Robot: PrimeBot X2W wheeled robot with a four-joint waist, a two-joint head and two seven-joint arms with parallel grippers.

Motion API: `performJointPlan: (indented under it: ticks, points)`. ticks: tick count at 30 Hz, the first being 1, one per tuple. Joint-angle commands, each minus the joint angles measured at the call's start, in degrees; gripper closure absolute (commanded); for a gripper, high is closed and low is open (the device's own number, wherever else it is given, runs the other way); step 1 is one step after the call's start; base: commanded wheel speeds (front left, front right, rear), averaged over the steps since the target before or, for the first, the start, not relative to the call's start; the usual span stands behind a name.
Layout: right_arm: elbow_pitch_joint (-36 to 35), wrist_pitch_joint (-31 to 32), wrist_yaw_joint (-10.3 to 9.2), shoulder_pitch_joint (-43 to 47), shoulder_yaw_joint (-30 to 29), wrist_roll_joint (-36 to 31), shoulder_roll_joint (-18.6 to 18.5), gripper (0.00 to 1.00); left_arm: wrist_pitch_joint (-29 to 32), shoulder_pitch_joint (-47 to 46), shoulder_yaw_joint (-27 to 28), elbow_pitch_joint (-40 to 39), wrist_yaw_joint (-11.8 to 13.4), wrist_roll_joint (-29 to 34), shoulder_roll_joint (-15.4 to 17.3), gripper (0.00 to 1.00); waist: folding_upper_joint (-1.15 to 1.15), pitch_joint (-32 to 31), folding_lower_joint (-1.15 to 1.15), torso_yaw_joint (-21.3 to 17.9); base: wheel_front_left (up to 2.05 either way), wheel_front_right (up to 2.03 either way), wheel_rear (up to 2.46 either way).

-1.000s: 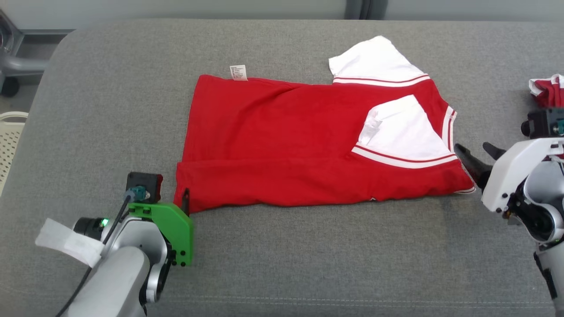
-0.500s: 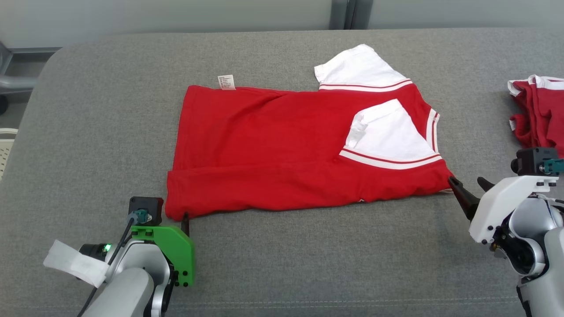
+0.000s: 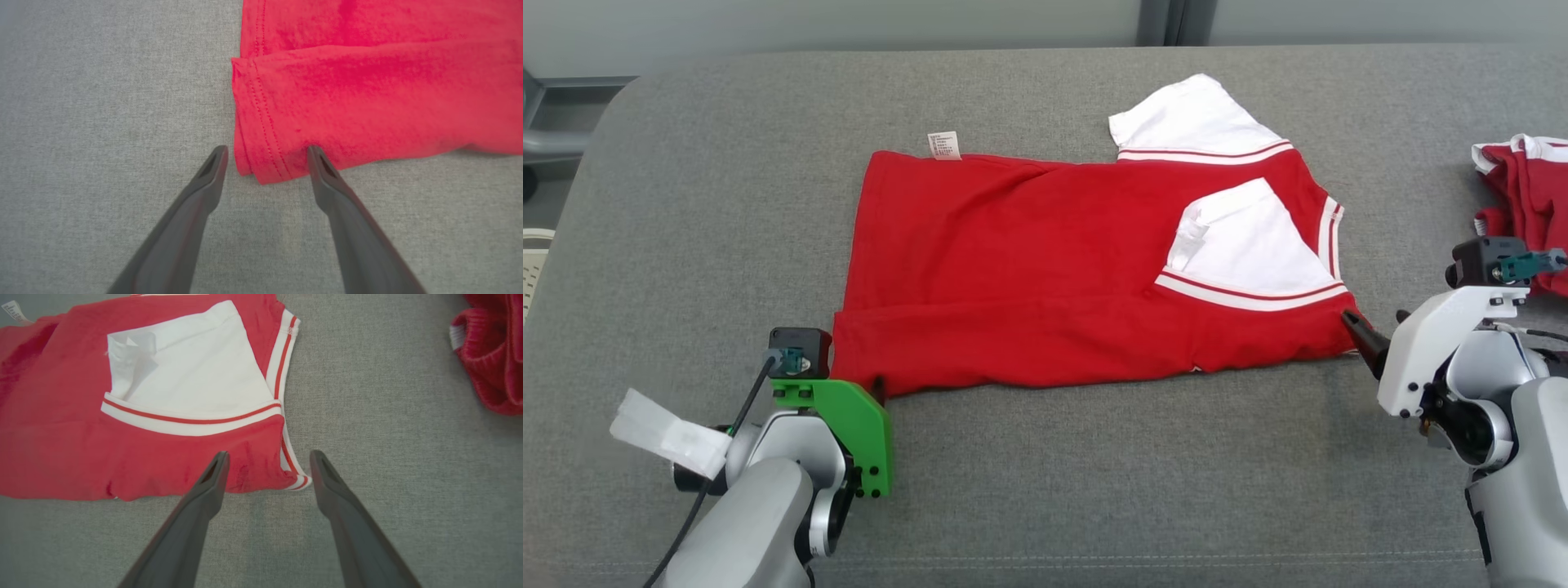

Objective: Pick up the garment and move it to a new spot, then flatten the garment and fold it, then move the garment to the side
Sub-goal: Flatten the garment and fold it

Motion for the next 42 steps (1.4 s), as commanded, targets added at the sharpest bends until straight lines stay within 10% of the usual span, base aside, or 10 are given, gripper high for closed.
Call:
performJointPlan:
  ticks: [1,9,14,23,28,35,37,38,39,42]
  points:
    - [0.2,0.5,-0.01,-1.0,-0.4,-0.9,0.0,0.0,0.7,-1.1,0.2,0.3,-0.1,-0.3,0.0,0.0,0.0,0.3,0.0,-0.1,0.0,0.0,0.0]
    - [2.5,5.4,-0.01,-5.7,-0.8,-3.7,0.5,0.0,5.1,-3.5,-0.6,1.3,0.2,-1.0,-0.2,0.06,0.0,3.0,0.0,-0.6,0.0,0.0,0.0]
    - [2.9,9.4,-0.01,-7.7,-0.3,-4.9,0.2,0.0,6.2,-3.9,-1.3,1.3,-0.1,-1.1,-0.4,1.0,0.0,4.4,0.0,-0.3,0.0,0.0,0.0]
    - [0.5,10.9,-0.01,-5.1,-0.5,-3.1,0.0,0.0,5.6,-4.0,-1.7,1.5,-0.3,-1.4,-0.8,0.78,0.0,5.0,0.0,0.5,0.0,0.0,0.0]
    - [-1.8,12.4,-0.01,-3.0,-0.6,-2.2,-0.8,0.0,5.5,-3.3,-1.5,1.6,-0.2,-1.7,-0.3,1.0,0.0,4.4,0.0,0.3,0.0,0.0,0.0]
    - [-3.4,13.9,-0.01,-1.6,-0.9,-2.0,-0.5,0.0,6.1,-2.7,-1.8,1.8,-0.3,-2.2,-0.1,1.0,0.0,4.5,0.0,-0.1,0.0,0.0,0.0]
    - [-3.6,14.0,-0.01,-1.5,-0.9,-2.0,-0.3,0.12,6.3,-2.9,-1.9,1.8,-0.3,-2.3,-0.1,1.0,0.0,4.6,0.0,-0.1,0.0,0.0,0.0]
    - [-3.6,14.0,-0.01,-1.4,-0.9,-1.9,-0.2,0.45,6.3,-2.9,-1.9,1.8,-0.3,-2.3,-0.1,1.0,0.0,4.7,0.0,-0.1,0.0,0.0,0.0]
    - [-3.7,13.9,-0.01,-1.4,-0.9,-1.9,-0.2,0.55,6.2,-3.0,-1.9,1.8,-0.3,-2.4,-0.1,1.0,0.0,4.7,0.0,-0.1,0.0,0.0,0.0]
    - [-3.7,13.7,-0.01,-1.4,-0.8,-1.8,-0.1,0.62,6.0,-3.1,-1.9,1.8,-0.2,-2.4,0.0,1.0,0.0,4.7,0.0,0.0,0.0,0.0,0.0]
